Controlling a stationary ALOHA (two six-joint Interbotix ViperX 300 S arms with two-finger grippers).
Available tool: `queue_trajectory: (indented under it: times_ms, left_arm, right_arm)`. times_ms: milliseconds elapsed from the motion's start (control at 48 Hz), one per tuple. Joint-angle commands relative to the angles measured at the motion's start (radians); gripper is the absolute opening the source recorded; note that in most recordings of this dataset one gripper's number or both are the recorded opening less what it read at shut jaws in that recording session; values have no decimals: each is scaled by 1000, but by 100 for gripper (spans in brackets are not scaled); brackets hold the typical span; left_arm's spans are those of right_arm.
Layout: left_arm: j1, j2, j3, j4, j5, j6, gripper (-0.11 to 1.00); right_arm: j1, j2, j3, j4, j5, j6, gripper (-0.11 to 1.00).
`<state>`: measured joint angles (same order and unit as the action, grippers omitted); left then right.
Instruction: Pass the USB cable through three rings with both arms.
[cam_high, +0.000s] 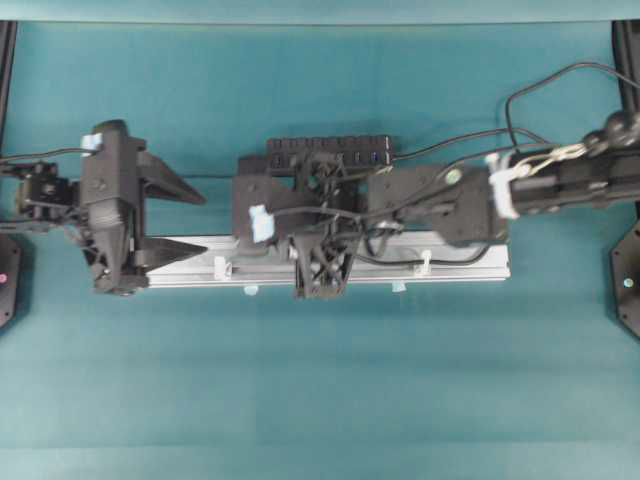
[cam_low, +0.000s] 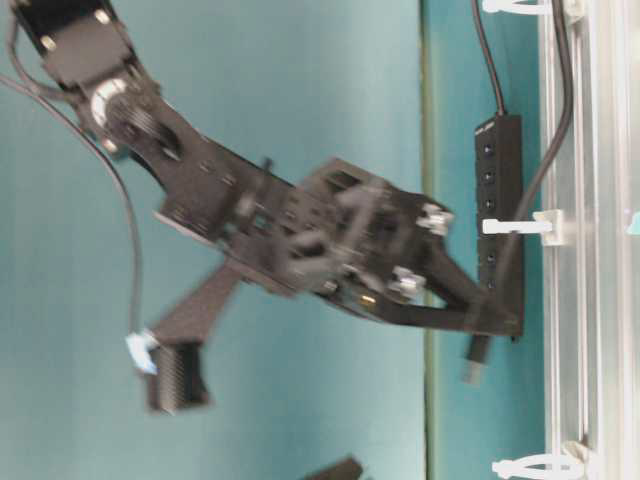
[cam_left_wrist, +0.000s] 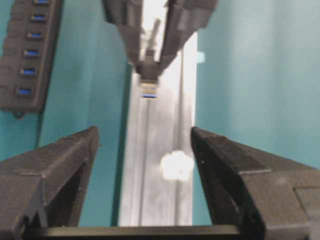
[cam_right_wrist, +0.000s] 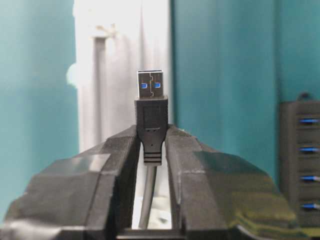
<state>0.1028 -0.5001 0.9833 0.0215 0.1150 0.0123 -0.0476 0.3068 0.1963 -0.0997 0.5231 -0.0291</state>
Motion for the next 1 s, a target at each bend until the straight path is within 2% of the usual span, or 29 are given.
queue_trajectory:
  times_ms: [0,83,333,417,521,729,979]
  left_arm:
    - [0,-37,6,0,14,-2,78]
    - [0,-63,17,2,41,-6,78]
    - [-9,-123,43,2,121,-106,78]
    - [-15,-146,54,2,140,-120,77]
    - [-17,-172,64,2,160,-120,76]
    - [-17,-222,81,2,212,-127,70]
    - [-17,-259,91,2,216,-129,64]
  right_arm:
    - [17,14,-34,3,12,-5,-4]
    - [21,34,-57,5,29,-5,-4]
    - [23,77,-127,5,83,-6,-4]
    - [23,89,-143,5,89,-6,-4]
    - [23,98,-158,14,86,-6,-4]
    - [23,106,-160,64,69,-9,-4]
    - [25,110,-161,71,58,-9,-4]
